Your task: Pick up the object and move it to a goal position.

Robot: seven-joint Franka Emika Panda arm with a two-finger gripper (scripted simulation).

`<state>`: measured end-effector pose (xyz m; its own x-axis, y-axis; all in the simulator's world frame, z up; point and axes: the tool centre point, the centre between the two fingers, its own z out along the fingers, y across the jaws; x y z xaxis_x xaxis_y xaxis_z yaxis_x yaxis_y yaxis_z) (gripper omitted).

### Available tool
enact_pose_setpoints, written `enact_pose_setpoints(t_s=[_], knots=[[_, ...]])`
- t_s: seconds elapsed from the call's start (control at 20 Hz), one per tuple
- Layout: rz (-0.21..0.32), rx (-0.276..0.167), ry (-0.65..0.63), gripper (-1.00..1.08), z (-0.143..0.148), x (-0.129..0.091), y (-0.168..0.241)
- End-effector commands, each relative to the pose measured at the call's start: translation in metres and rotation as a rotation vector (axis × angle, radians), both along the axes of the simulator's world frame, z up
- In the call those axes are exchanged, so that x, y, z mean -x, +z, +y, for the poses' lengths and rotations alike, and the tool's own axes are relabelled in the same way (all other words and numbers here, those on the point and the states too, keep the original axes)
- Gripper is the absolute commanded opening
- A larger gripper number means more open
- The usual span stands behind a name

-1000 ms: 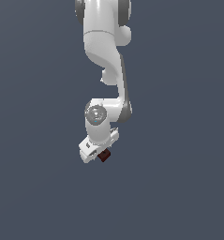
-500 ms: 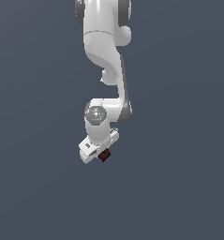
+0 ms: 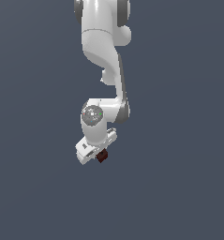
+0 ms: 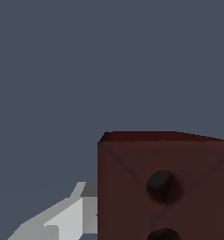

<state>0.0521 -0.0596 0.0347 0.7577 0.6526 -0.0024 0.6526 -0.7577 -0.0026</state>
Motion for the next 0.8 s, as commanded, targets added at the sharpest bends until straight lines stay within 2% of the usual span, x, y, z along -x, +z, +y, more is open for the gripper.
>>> enact_pose_setpoints(t_s=[0.0, 0.4, 0.75], knots=[[-0.003, 0.0, -0.001, -1.0, -0.009, -0.006, 0.009], [-0.003, 0.0, -0.001, -1.0, -0.046, -0.03, 0.039], [-0.004, 0.0, -0.001, -1.0, -0.062, -0.041, 0.051]])
